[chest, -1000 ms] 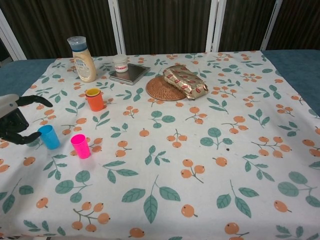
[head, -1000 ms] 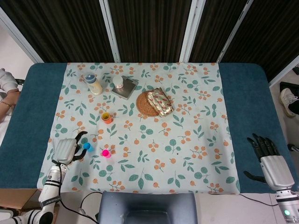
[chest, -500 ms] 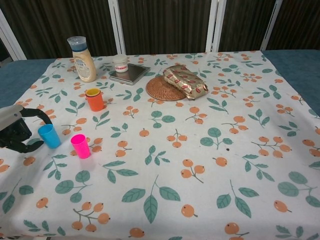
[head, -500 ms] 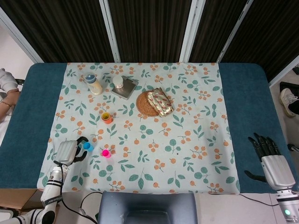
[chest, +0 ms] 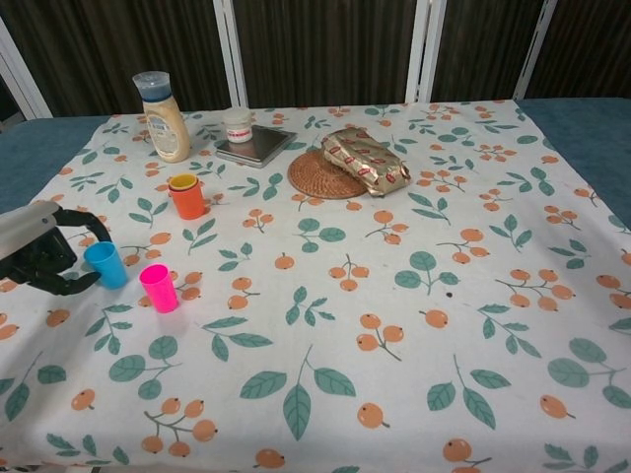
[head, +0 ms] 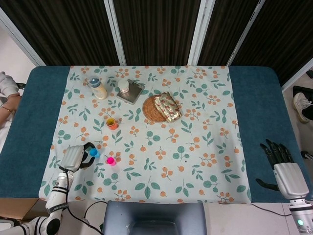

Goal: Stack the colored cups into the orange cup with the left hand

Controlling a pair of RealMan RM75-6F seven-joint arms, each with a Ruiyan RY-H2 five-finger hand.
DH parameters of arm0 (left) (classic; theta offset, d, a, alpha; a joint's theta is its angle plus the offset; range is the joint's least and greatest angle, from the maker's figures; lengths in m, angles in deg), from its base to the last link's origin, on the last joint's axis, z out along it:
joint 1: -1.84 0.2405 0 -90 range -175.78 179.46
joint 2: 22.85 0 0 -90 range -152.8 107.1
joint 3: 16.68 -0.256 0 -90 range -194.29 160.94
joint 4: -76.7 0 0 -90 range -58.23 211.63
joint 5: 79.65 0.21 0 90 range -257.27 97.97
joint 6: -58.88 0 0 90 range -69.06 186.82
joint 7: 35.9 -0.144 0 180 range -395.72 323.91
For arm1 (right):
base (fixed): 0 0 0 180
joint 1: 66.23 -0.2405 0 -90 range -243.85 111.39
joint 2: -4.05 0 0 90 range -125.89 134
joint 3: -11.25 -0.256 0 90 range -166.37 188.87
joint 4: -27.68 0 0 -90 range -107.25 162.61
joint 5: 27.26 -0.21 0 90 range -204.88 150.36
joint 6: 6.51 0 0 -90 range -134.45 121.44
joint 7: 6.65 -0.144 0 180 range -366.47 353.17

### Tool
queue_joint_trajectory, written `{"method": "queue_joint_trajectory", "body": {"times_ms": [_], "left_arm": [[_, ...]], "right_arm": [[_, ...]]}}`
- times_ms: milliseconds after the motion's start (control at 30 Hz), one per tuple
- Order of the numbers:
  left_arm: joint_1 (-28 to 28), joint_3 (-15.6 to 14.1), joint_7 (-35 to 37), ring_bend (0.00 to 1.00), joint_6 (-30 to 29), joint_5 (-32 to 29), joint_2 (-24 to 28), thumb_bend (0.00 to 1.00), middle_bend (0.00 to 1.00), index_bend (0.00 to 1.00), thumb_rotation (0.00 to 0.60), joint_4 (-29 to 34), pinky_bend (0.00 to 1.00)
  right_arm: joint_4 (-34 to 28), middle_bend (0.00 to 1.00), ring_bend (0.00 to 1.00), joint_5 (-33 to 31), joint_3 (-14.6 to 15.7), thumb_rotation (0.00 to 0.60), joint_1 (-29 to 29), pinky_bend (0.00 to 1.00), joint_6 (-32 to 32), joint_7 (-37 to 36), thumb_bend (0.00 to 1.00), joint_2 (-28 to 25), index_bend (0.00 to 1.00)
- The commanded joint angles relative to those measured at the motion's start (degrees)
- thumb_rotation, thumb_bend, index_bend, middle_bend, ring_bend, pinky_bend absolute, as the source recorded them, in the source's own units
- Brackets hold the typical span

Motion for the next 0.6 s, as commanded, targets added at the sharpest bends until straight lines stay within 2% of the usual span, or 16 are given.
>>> {"method": "queue_joint_trajectory", "body": {"times_ms": [33,133,200,367,500,600], "left_arm": [[0.1,0.6,1.5,1.0,-0.8,0.8,-0.2,0.39,1.0,0.61,0.6,-0.2,1.0],[-0.2,2.6,4.4,1.0,-2.3,1.5,0.1,0.39,1.0,0.63,0.6,0.6,1.0],[-1.2,5.2,5.9,1.0,-3.7,2.2,0.4,0.4,1.0,0.64,0.6,1.6,1.0],[-6.4,11.7,2.8,1.0,-4.3,0.6,-2.1,0.4,1.0,0.64,0.6,0.5,1.0],[-12.0,15.5,-3.2,1.0,-2.8,-2.8,-6.8,0.4,1.0,0.63,0.6,-5.0,1.0],[-15.2,16.5,-5.6,1.0,-1.6,-4.3,-10.3,0.4,1.0,0.63,0.6,-10.3,1.0]], "right_arm": [[0.0,0.0,0.0,0.0,0.0,0.6,0.0,0.0,0.0,-0.1,0.19,-0.1,0.0],[-0.1,0.0,0.0,0.0,0.0,0.6,0.0,0.0,0.0,-0.2,0.19,-0.1,0.0],[-0.1,0.0,0.0,0.0,0.0,0.6,0.0,0.0,0.1,-0.2,0.19,-0.1,0.0],[-0.1,0.0,0.0,0.2,0.1,0.6,0.0,0.0,0.0,-0.1,0.18,0.0,0.0],[-0.1,0.0,0.0,0.0,-0.1,0.6,0.0,0.0,0.2,-0.5,0.19,-0.1,0.0],[0.0,0.0,0.0,-0.4,-0.3,0.6,0.0,0.0,0.1,-0.9,0.19,-0.3,0.0]]}}
